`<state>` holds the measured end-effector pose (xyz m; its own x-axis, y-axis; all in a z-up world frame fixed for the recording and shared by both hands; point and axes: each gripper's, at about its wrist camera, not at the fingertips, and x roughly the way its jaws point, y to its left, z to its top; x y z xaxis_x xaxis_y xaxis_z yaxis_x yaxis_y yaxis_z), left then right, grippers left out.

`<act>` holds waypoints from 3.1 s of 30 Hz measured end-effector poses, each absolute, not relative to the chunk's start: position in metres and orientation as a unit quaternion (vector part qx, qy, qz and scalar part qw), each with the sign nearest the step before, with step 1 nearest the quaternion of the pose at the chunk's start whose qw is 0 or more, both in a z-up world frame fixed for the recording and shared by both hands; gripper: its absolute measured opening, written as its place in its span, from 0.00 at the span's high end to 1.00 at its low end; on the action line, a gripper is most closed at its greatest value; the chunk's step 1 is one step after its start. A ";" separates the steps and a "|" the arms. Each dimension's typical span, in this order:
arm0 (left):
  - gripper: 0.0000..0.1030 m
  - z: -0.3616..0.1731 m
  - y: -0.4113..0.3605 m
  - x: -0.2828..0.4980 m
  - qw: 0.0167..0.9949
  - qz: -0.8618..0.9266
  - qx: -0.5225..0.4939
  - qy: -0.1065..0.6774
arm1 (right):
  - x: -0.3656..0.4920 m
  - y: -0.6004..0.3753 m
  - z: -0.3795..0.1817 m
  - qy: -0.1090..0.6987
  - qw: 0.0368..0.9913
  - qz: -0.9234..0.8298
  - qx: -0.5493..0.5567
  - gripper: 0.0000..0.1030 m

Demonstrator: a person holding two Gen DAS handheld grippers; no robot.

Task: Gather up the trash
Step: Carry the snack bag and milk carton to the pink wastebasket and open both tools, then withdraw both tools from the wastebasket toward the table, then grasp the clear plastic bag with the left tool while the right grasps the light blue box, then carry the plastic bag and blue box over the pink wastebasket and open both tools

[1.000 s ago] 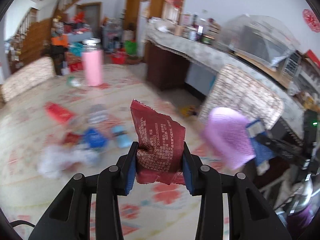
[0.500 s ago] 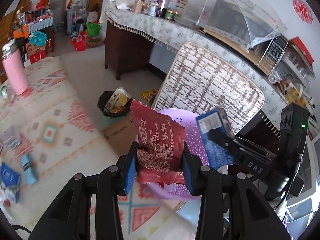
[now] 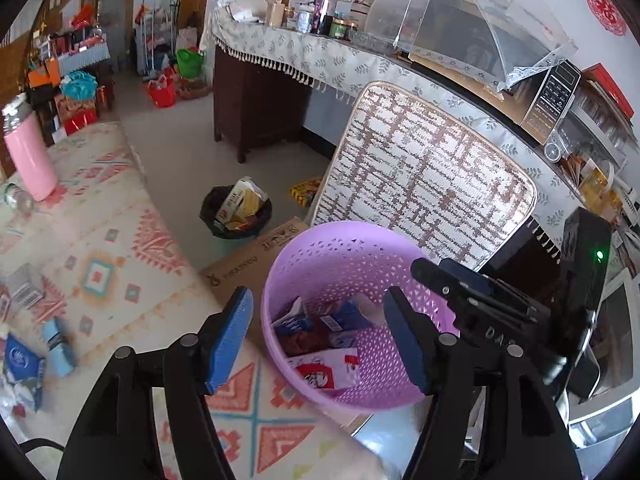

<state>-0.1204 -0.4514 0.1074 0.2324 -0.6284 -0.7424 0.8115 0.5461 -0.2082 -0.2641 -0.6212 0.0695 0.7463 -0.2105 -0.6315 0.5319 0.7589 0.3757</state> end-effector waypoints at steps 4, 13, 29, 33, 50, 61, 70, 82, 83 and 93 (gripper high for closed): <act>0.34 0.110 -0.422 -0.127 0.790 -0.444 0.118 0.406 | -0.269 -0.609 0.073 0.288 0.896 -0.201 0.271 0.41; 0.34 0.109 -0.294 -0.112 0.829 -0.383 0.087 0.397 | -0.271 -0.567 0.088 0.284 0.909 -0.176 0.248 0.35; 0.33 0.066 -0.123 -0.022 0.884 -0.229 0.178 0.366 | -0.212 -0.457 0.078 0.343 0.914 -0.098 0.196 0.34; 0.26 0.050 -0.130 0.001 0.874 -0.256 0.178 0.373 | -0.198 -0.433 0.077 0.359 0.912 -0.083 0.181 0.34; 0.88 0.039 -0.084 0.017 0.871 -0.244 0.003 0.426 | -0.106 -0.349 0.057 0.416 0.897 -0.013 0.147 0.33; 0.88 0.047 -0.044 0.019 0.862 -0.282 -0.088 0.412 | -0.015 -0.329 0.042 0.436 0.895 -0.068 0.069 0.33; 0.88 0.049 -0.046 0.018 0.862 -0.288 -0.090 0.408 | 0.017 -0.318 0.023 0.459 0.883 -0.087 0.047 0.44; 0.88 0.048 -0.043 0.019 0.861 -0.289 -0.098 0.407 | -0.027 -0.332 0.045 0.440 0.890 -0.098 0.073 0.72; 0.88 0.048 -0.043 0.018 0.861 -0.289 -0.099 0.407 | -0.034 -0.335 0.048 0.437 0.890 -0.097 0.079 0.72; 0.88 0.050 -0.047 0.015 0.865 -0.288 -0.092 0.401 | -0.125 -0.345 0.067 0.407 0.900 -0.072 0.138 0.72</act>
